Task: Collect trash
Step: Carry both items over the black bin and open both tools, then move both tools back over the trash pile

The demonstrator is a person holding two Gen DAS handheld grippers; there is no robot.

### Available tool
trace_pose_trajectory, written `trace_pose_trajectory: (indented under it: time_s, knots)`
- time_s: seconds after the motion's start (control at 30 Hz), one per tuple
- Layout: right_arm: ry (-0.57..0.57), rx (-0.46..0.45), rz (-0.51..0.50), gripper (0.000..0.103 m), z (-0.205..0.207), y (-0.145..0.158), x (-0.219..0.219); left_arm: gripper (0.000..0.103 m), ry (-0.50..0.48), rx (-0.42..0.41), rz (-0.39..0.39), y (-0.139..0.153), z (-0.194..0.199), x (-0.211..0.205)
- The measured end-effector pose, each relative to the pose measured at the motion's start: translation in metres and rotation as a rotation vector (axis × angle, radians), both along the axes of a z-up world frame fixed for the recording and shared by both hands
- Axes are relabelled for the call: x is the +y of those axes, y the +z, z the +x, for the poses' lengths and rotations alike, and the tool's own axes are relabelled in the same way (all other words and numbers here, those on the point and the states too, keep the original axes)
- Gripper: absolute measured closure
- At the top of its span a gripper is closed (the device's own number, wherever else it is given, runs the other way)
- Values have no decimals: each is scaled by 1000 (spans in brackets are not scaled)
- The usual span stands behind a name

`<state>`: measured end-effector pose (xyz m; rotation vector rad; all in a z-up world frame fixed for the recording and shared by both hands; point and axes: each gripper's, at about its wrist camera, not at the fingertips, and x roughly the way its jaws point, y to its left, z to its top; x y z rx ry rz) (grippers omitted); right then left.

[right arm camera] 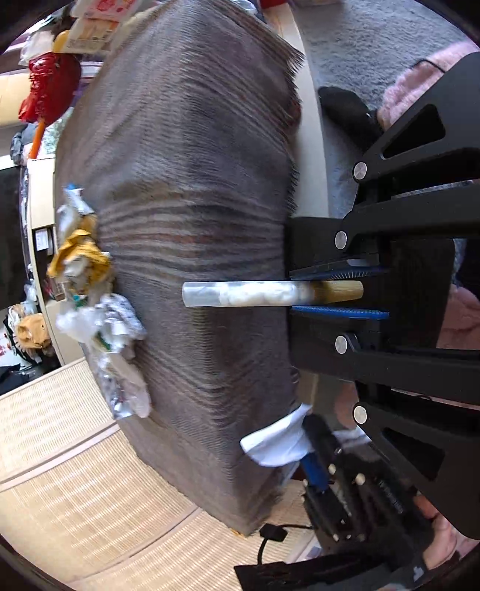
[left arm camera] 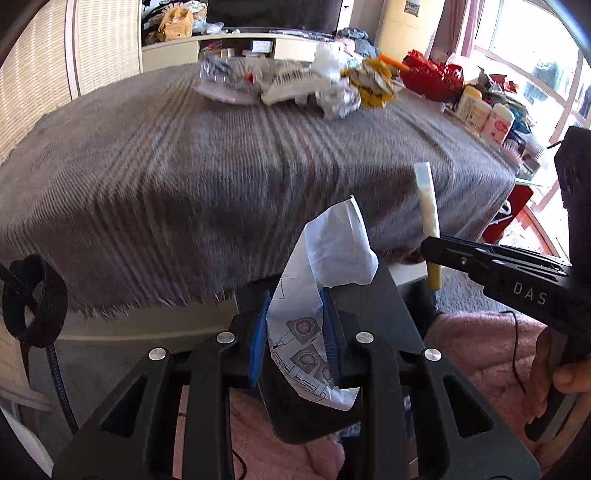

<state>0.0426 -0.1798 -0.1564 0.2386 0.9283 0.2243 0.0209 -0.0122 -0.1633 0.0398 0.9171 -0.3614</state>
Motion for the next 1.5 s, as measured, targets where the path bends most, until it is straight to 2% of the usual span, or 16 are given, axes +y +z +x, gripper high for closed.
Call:
trace_pose_trajectory:
  time_s: [0.2,0.37,0.5,0.6,0.63,0.67,0.73,0.8,0.87,0.97,1.03,1.2,1.33,1.5]
  knots:
    - [15,40,-16,88,-4,-22,10,77,0,65,29,-36,-4,-8]
    - [30,80,-22,87,-2,-36,16,77,-5,87,48,-52,-6,-13]
    - [22,87,-14,85,-3,-41,15,74,-7,117,72,-61,-3,-17]
    - [12,86,-10,82,-3,-40,14,66,-3,116,98,-65,-1,-22]
    - [8,87,-9,73,-2,-41,12,63,-2,115,97,-64,-1,-23]
    - [2,85,-9,56,-2,-41,10,61,-3,113,97,-63,-1,-23]
    - [-12,71,-15,43,-3,-37,10,51,-4,105,97,-59,0,-23]
    - [-28,57,-6,35,-3,-32,6,45,0,94,92,-52,1,-20]
    - [-52,43,18,16,-4,-25,-4,39,8,83,84,-46,4,-17]
    - [-79,22,47,4,-1,-8,-20,22,20,62,67,-33,9,-10]
    - [-100,10,49,3,0,1,-25,8,27,41,66,-24,10,-5]
    - [-94,-8,72,3,6,22,-34,8,50,0,65,0,8,11]
    - [-105,-48,16,3,14,43,-35,8,75,-61,56,25,11,20]
    - [-140,-103,9,3,31,68,-43,8,90,-122,48,54,25,23]
